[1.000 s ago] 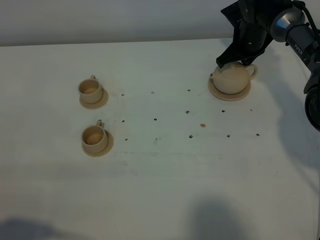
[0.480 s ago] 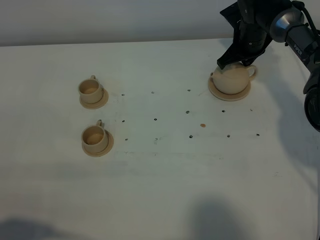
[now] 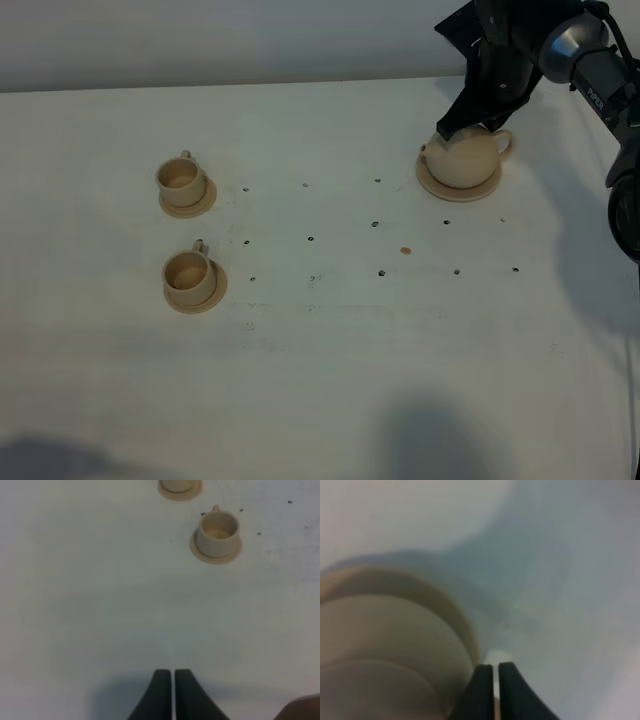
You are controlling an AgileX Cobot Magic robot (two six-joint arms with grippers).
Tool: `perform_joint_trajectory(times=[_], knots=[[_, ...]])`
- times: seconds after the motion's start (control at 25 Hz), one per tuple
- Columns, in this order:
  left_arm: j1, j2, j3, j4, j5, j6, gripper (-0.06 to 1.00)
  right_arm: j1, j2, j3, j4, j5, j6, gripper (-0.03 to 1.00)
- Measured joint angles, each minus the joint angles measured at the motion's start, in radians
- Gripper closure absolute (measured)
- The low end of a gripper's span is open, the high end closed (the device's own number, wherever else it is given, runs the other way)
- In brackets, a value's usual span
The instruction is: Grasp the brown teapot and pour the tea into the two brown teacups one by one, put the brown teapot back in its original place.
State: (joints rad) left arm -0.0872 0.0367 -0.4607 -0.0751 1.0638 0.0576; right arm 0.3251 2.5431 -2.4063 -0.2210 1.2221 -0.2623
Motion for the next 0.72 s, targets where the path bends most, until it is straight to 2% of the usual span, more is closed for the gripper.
perform_joint_trajectory(times=[0.12, 0.24, 0.6, 0.72], knots=[[0.000, 0.000, 0.000, 0.000, 0.000, 0.000, 0.96, 0.000, 0.000, -0.062, 0.031, 0.000, -0.030, 0.95], [0.000, 0.000, 0.000, 0.000, 0.000, 0.000, 0.96, 0.000, 0.000, -0.112, 0.068, 0.001, -0.115, 0.95], [0.000, 0.000, 0.000, 0.000, 0.000, 0.000, 0.96, 0.000, -0.075, -0.120, 0.106, 0.002, -0.521, 0.94], [0.000, 0.000, 0.000, 0.000, 0.000, 0.000, 0.96, 0.000, -0.092, -0.120, 0.102, 0.002, -0.615, 0.94]])
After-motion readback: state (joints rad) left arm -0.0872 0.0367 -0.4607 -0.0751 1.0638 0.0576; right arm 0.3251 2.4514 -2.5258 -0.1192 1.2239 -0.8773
